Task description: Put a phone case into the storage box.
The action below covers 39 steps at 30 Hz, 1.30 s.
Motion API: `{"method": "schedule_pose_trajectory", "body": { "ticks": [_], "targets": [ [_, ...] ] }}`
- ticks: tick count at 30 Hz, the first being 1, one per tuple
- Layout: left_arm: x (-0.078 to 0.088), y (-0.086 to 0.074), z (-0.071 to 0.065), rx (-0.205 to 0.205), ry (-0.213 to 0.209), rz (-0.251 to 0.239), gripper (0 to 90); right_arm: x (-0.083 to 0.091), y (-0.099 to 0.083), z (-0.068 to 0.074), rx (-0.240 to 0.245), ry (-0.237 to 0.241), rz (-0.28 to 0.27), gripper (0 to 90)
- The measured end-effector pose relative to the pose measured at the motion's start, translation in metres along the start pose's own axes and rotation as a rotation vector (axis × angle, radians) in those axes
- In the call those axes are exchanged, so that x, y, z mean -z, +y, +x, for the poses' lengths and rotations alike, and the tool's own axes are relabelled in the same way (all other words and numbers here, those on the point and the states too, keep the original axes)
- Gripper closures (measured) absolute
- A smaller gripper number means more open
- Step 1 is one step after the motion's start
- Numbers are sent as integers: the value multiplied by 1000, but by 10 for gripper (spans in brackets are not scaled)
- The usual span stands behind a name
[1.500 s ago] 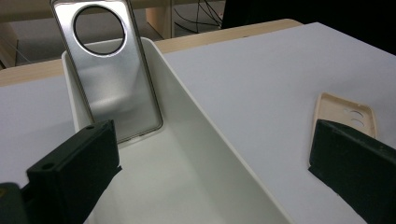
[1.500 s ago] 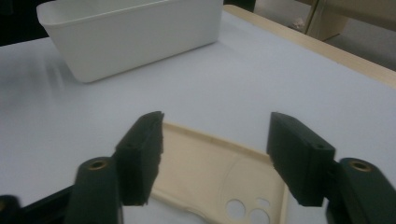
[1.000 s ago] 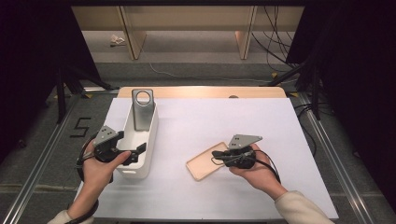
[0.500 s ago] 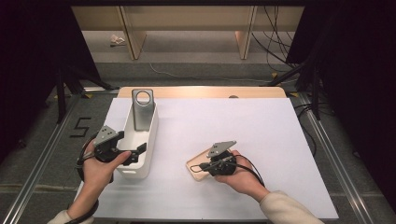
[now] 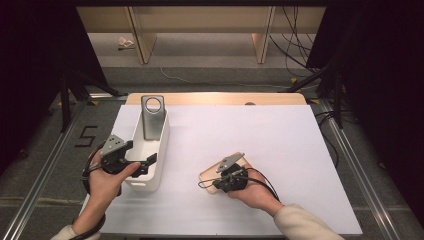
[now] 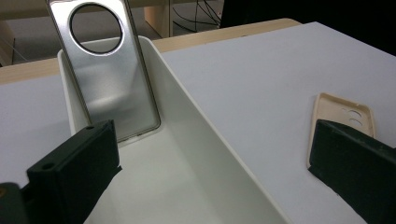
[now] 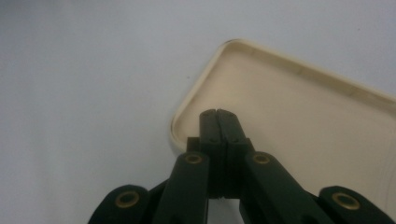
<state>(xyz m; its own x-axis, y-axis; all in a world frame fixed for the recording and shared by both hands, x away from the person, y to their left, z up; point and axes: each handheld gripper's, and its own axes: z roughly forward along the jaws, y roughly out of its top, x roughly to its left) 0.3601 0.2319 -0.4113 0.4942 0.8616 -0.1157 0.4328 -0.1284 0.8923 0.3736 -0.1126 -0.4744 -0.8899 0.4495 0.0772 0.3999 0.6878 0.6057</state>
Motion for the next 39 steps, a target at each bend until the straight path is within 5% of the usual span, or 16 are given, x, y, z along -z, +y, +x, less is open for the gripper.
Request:
{"method": "schedule_pose_trajectory", "body": {
  "ticks": [14,39],
  "targets": [
    [0,0,-1,0,-3,2,9,2,-1,-1,-6,10,73,900],
    [0,-1,-3,-5,-7,4,9,36,-25,-15,21,9,223,900]
  ]
}}
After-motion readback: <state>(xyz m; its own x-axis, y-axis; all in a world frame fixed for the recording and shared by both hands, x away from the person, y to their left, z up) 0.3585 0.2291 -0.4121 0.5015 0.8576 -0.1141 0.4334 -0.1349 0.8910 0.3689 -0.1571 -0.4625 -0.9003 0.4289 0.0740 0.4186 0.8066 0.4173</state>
